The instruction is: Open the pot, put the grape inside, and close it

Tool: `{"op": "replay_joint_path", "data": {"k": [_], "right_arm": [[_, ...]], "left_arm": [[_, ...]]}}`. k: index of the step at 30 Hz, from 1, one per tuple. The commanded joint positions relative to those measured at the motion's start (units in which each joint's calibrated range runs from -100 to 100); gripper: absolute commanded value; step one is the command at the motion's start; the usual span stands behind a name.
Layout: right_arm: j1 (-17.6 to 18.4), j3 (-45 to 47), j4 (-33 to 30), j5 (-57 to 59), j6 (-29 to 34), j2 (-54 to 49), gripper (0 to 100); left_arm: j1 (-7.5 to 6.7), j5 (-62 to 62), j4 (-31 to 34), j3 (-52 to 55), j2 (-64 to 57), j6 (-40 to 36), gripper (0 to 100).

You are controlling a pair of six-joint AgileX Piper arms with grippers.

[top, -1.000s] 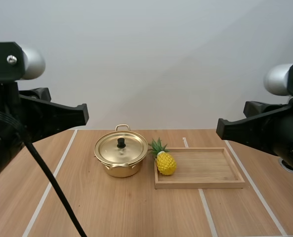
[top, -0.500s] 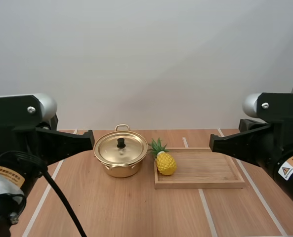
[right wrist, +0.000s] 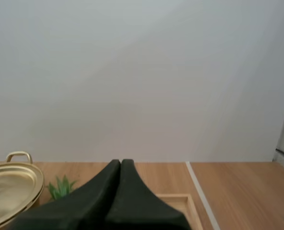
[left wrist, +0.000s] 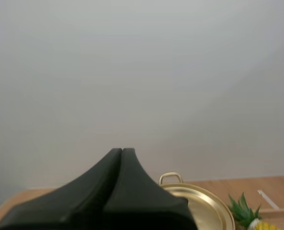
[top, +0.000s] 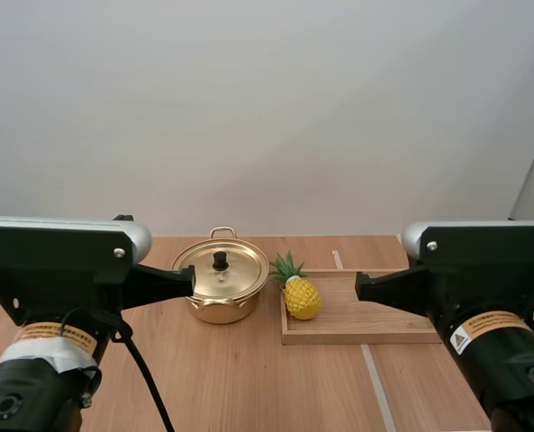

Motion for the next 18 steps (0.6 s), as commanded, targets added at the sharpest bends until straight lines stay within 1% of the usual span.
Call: {"op": "replay_joint_path", "data": {"k": [1,6,8,10,15,16,18], "right_arm": [[-0.3,9.5,-0.5,-7.6,0.0,-0.3,0],[-0.3,14.8,0.7,-7.8,0.2,-0.3,0],[-0.3,15.1,1.4,-7.8,0.2,-0.3,0],[-0.3,15.1,3.0,-2.7,0.2,-0.3,0],[-0.3,15.1,3.3,1.4,0.2,-0.3,0],[-0.3,15.1,4.0,3.7,0.2,-0.3,0],[-0.3,15.1,4.1,4.1,0.2,-0.3,0]], "left_arm": [[0.06,-2.9,0.9,8.6,-0.3,0.3,0],[0.06,-8.2,0.9,15.4,-0.3,0.3,0],[0.06,-8.3,0.9,16.3,-0.3,0.2,0],[0.06,-4.1,0.4,16.3,-0.3,0.2,0],[0.06,0.9,-1.6,16.3,-0.3,0.2,0],[0.06,2.6,-2.5,16.3,-0.3,0.2,0],[0.06,7.1,-4.1,16.3,-0.3,0.2,0]]}}
